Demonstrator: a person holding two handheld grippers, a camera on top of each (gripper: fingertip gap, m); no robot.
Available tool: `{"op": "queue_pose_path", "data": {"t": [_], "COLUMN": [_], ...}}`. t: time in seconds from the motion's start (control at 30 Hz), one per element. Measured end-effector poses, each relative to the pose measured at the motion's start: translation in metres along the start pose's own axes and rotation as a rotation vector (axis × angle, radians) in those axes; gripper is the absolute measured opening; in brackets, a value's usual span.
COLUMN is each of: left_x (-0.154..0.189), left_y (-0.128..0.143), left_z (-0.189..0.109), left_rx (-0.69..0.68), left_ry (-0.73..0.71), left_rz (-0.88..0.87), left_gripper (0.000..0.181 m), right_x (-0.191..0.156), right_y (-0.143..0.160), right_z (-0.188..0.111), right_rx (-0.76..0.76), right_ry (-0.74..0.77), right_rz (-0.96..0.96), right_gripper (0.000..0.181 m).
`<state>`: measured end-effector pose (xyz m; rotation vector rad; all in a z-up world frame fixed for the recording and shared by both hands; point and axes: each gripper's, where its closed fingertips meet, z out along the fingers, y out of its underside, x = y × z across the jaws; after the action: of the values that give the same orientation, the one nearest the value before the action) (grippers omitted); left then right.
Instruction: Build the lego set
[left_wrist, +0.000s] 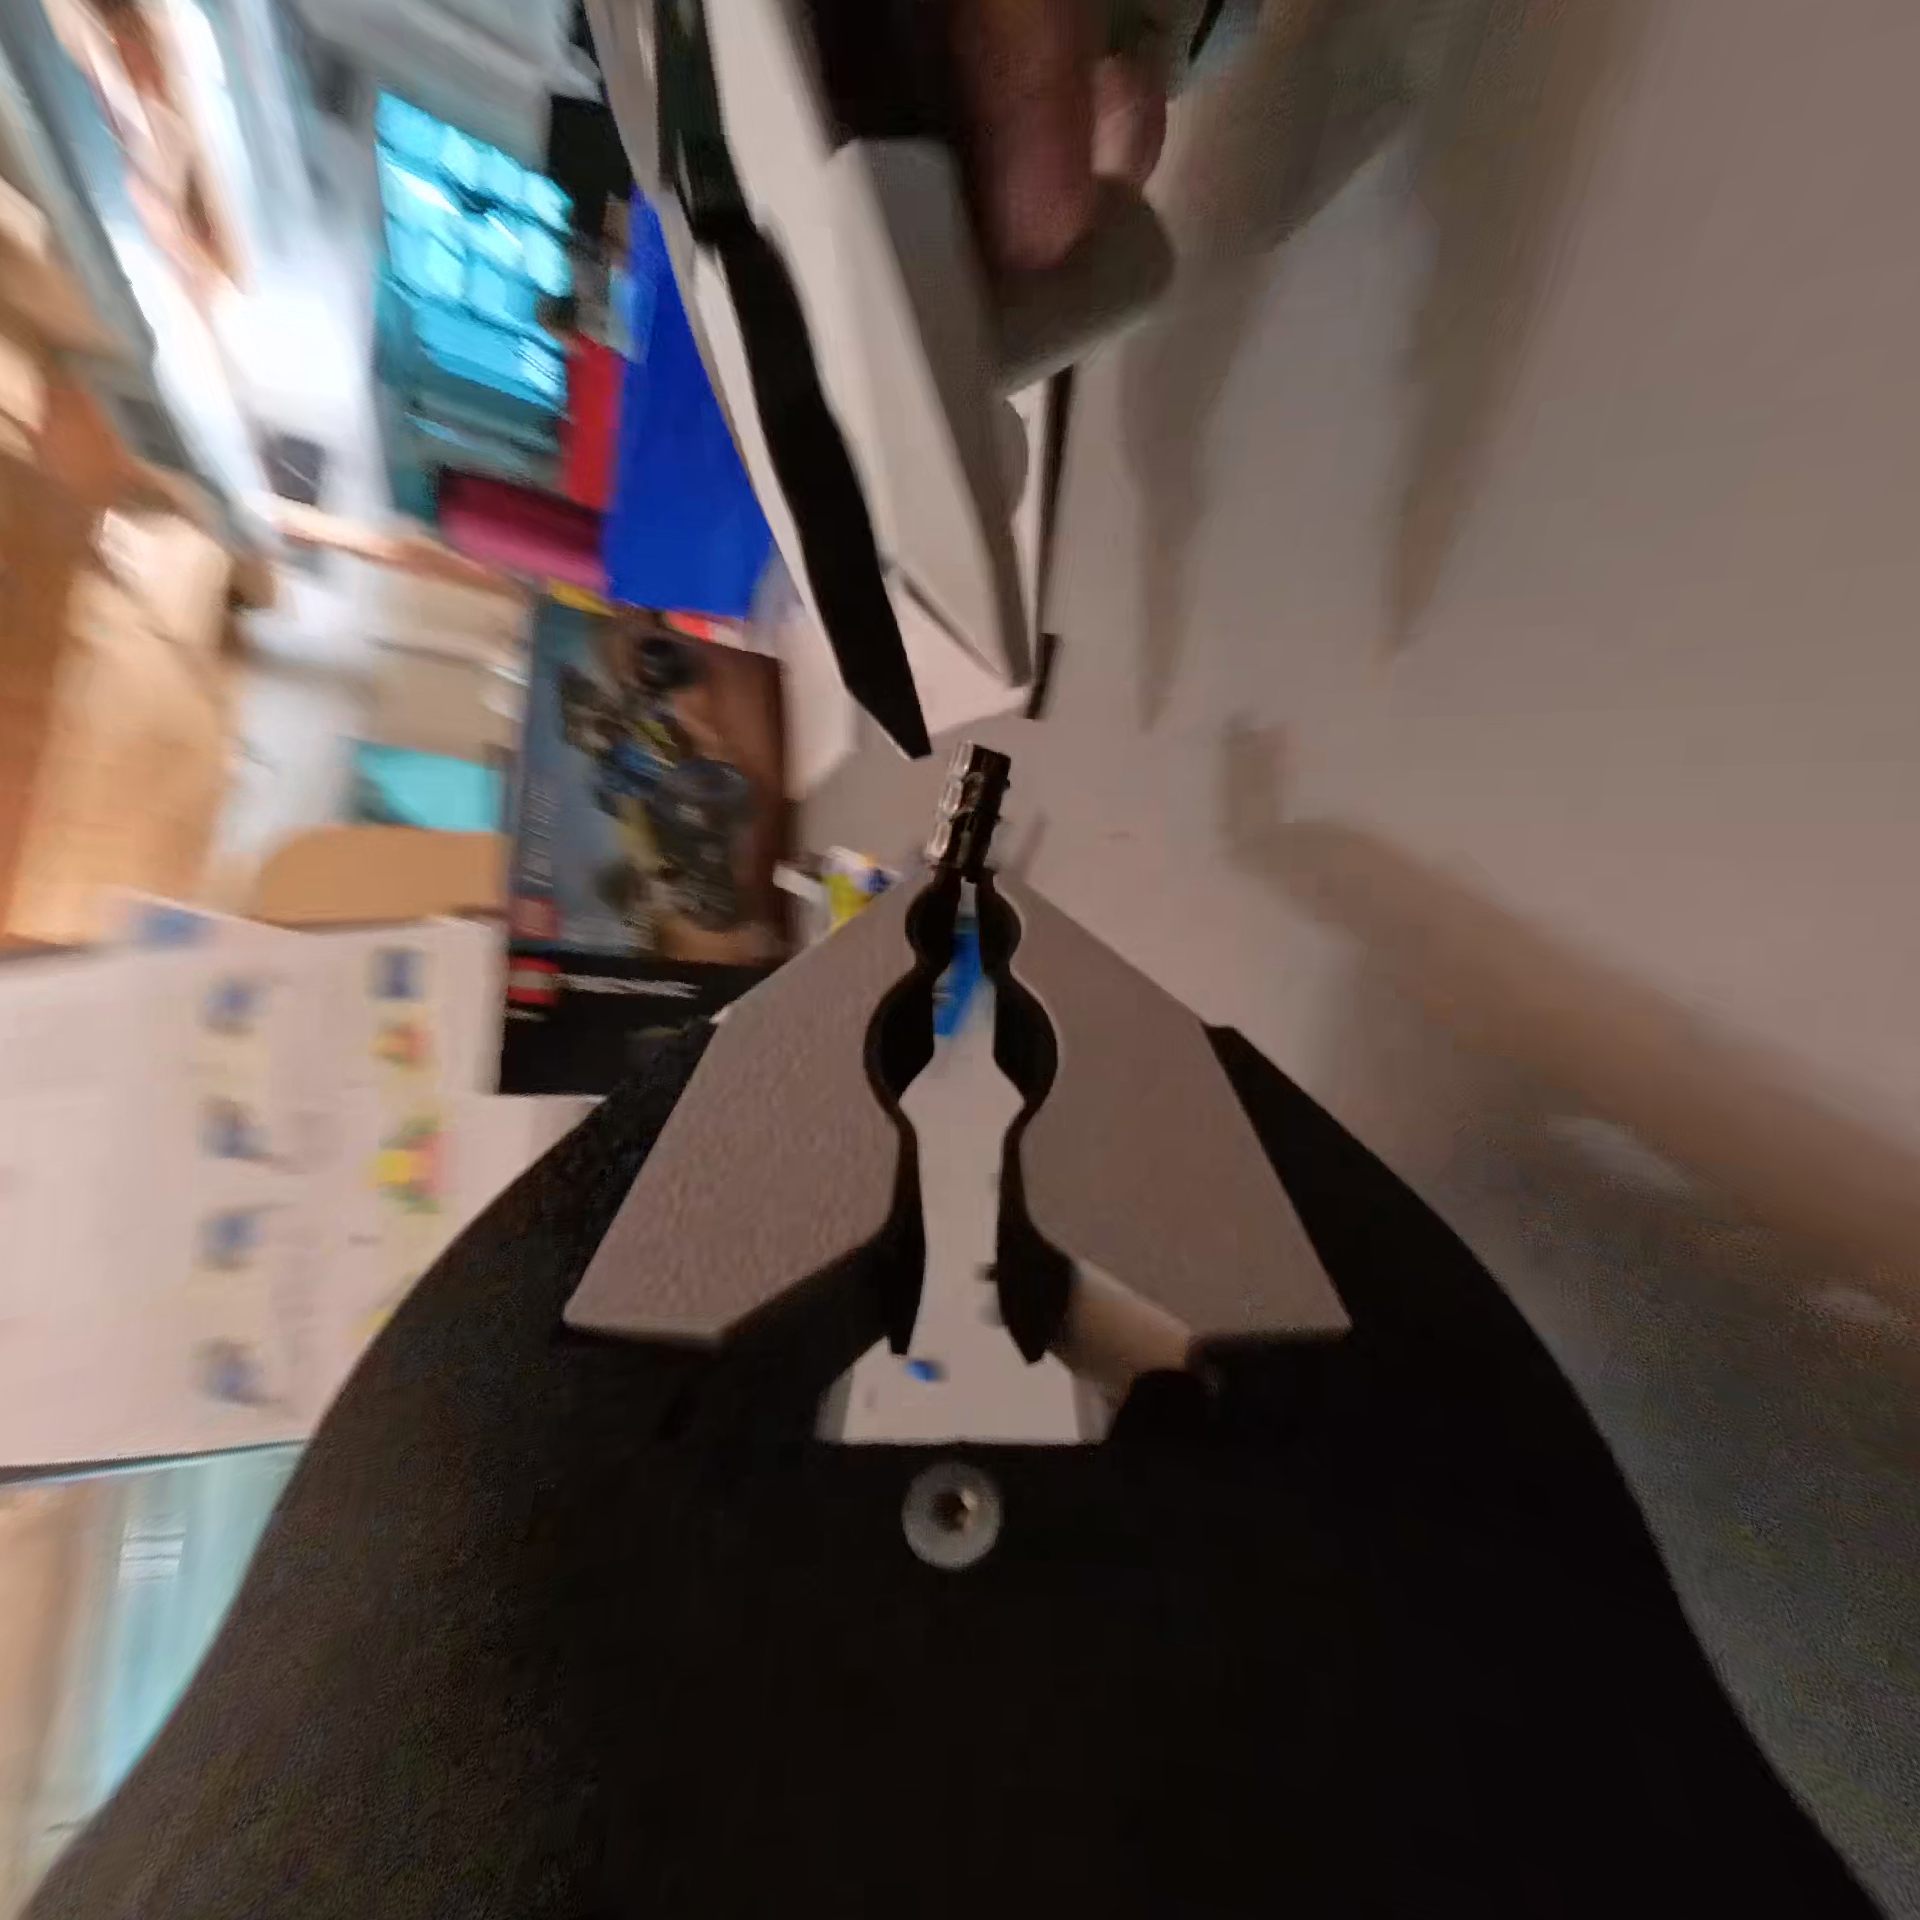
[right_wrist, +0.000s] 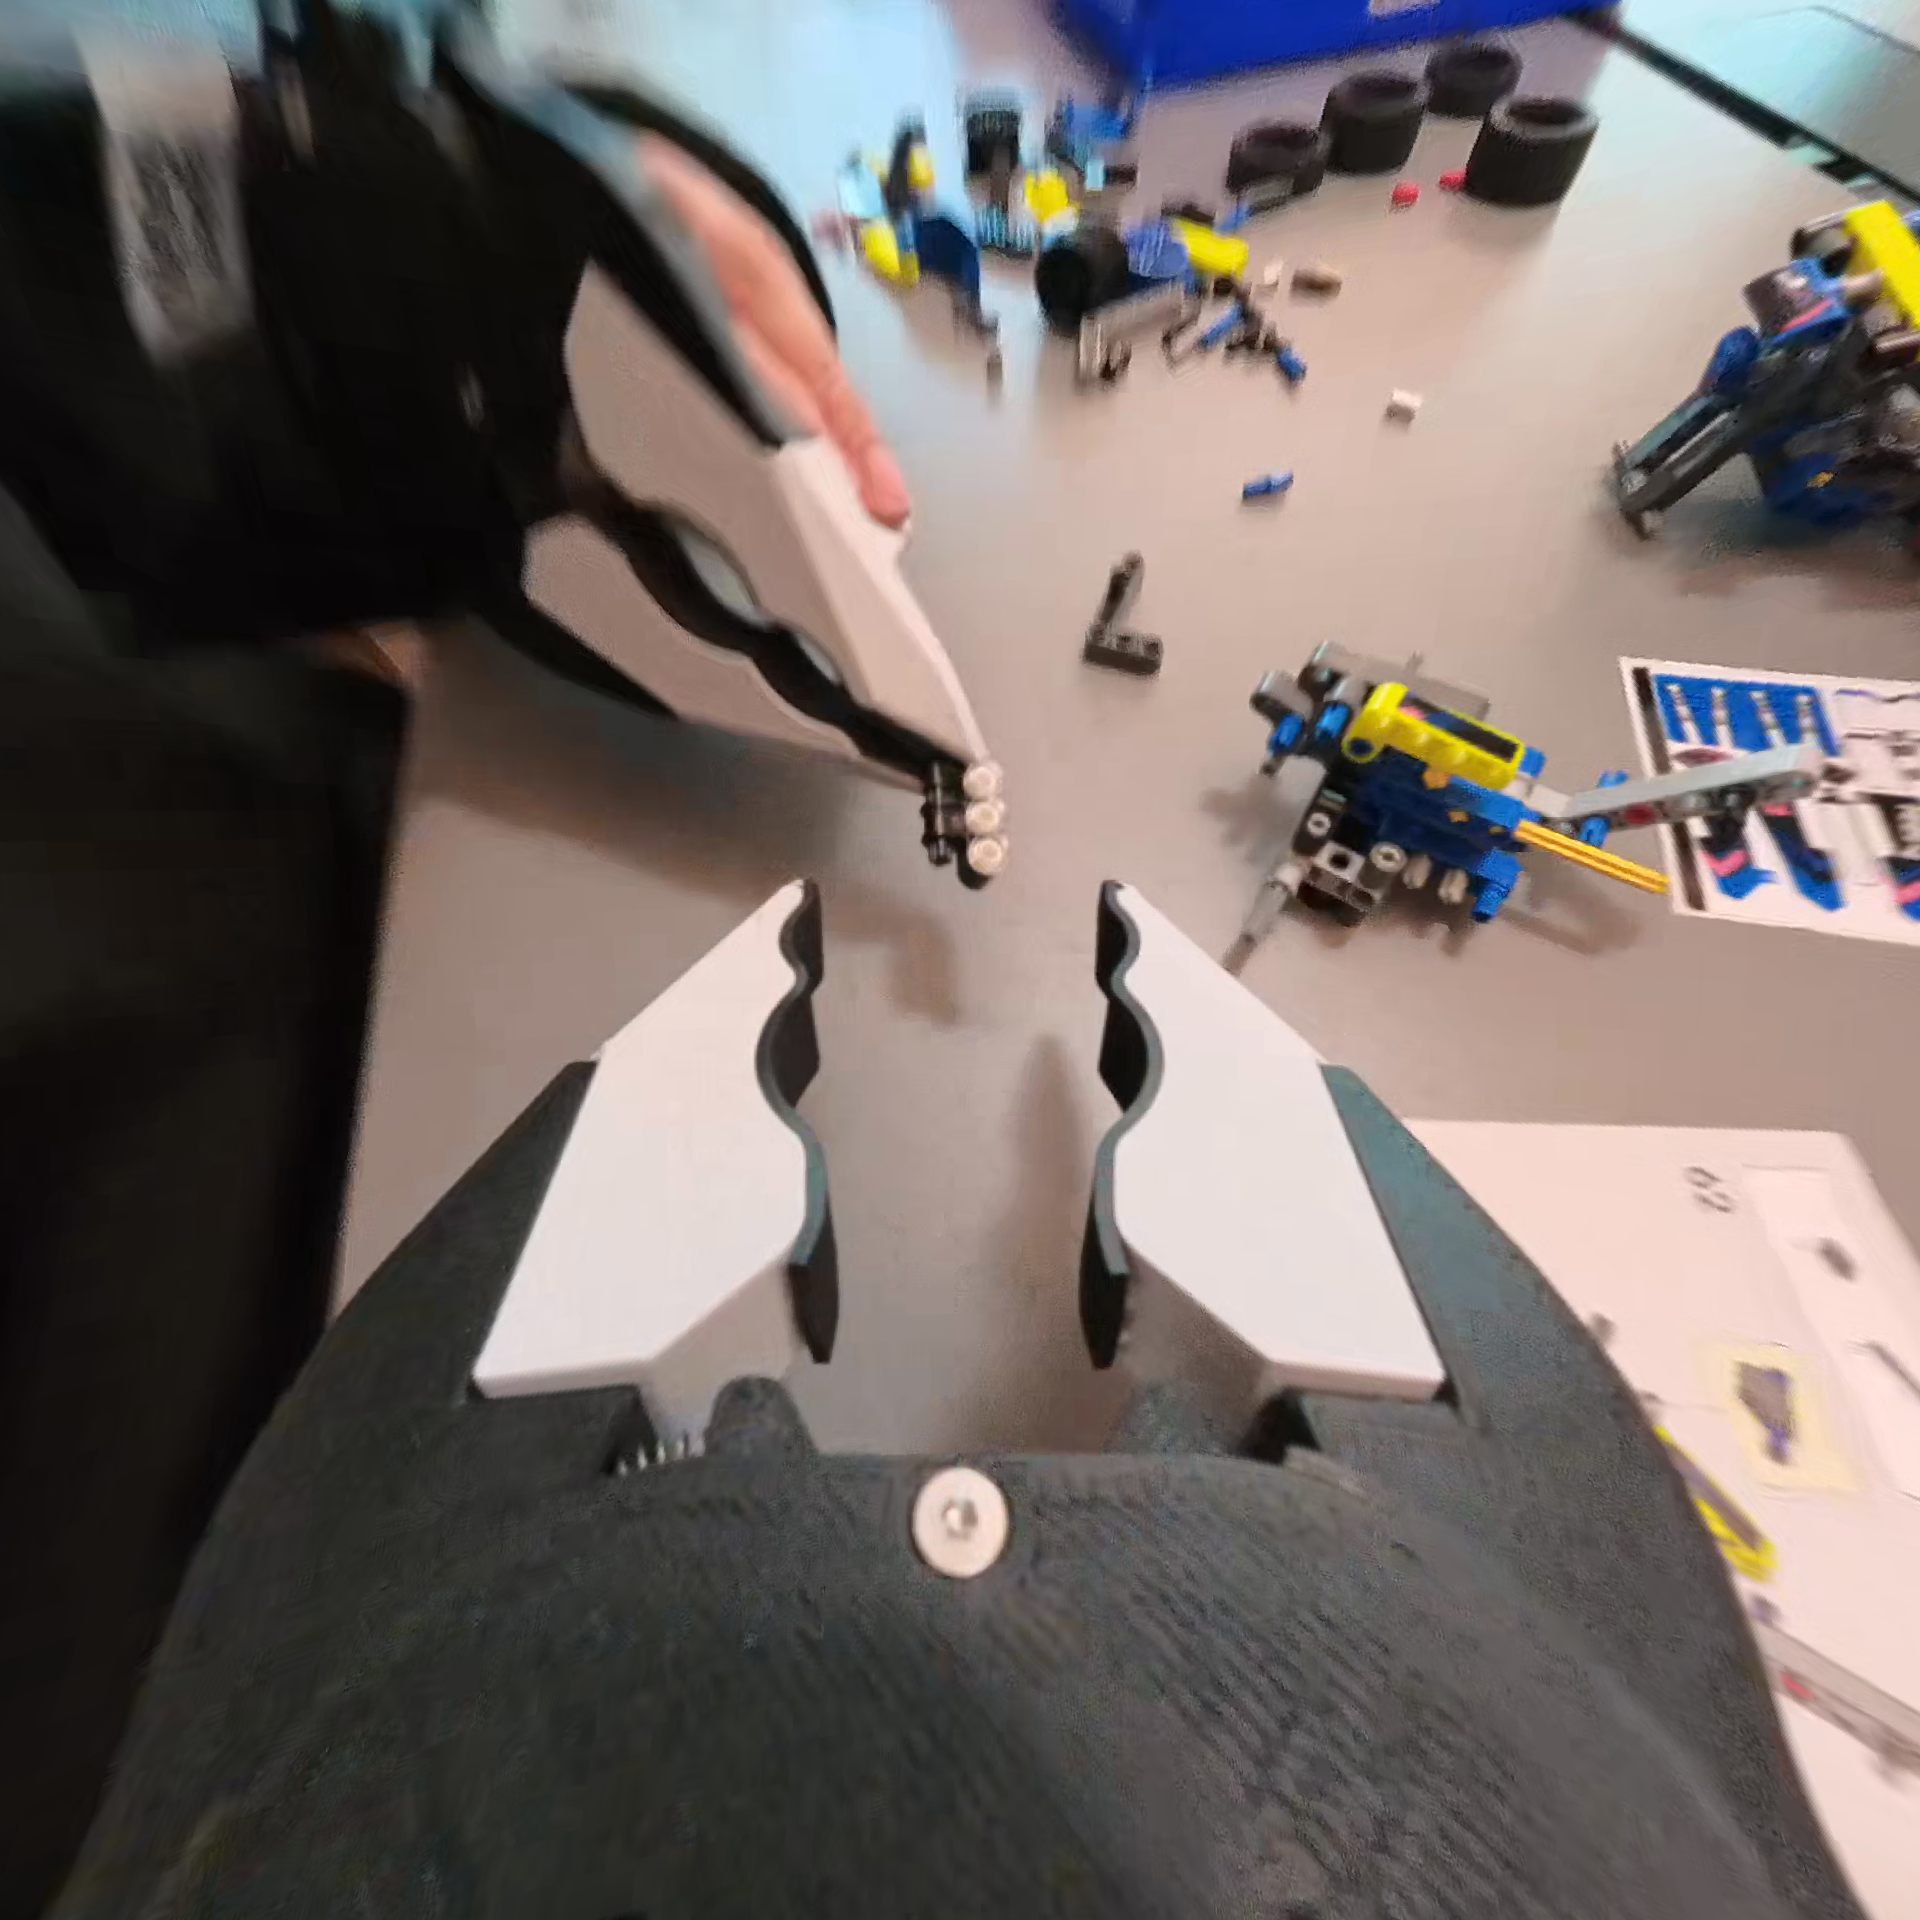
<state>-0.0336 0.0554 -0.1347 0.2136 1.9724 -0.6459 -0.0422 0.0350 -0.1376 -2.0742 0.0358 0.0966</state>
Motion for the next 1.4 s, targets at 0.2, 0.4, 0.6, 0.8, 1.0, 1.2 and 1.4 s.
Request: {"op": "queue_pose_path", "data": {"t": [0.2, 0.4, 0.6, 0.8, 1.0, 1.2, 1.4], "left_x": [-0.027, -0.029, -0.029, -0.042, -0.042, -0.020, -0.028], "left_y": [-0.013, -0.026, -0.023, -0.010, 0.020, 0.061, 0.026], "left_z": [-0.011, -0.019, -0.017, -0.016, -0.003, 0.014, 0.011], "left_rx": [0.071, 0.126, 0.112, 0.070, -0.015, -0.075, 0.176], "left_ry": [-0.235, -0.323, -0.345, -0.370, -0.262, 0.087, 0.309], "left_rz": [0.278, 0.427, 0.502, 0.364, 0.156, -0.590, -0.980], "left_gripper": [0.001, 0.000, 0.000, 0.000, 0.000, 0.008, 0.013], "right_x": [-0.003, -0.013, -0.016, -0.007, 0.004, 0.036, 0.040], "right_y": [-0.033, -0.039, -0.045, -0.040, -0.042, -0.024, -0.028], "right_z": [-0.004, -0.004, -0.010, -0.001, 0.004, 0.010, 0.017], "right_rx": [0.202, 0.235, 0.307, 0.264, 0.222, 0.035, -0.064], "right_ry": [-0.120, -0.195, -0.302, -0.158, 0.007, 0.288, 0.355], "right_rz": [0.100, 0.106, 0.226, 0.153, 0.046, -0.087, -0.207], "right_gripper": [0.036, 0.024, 0.013, 0.010, 0.008, 0.009, 0.008]}}
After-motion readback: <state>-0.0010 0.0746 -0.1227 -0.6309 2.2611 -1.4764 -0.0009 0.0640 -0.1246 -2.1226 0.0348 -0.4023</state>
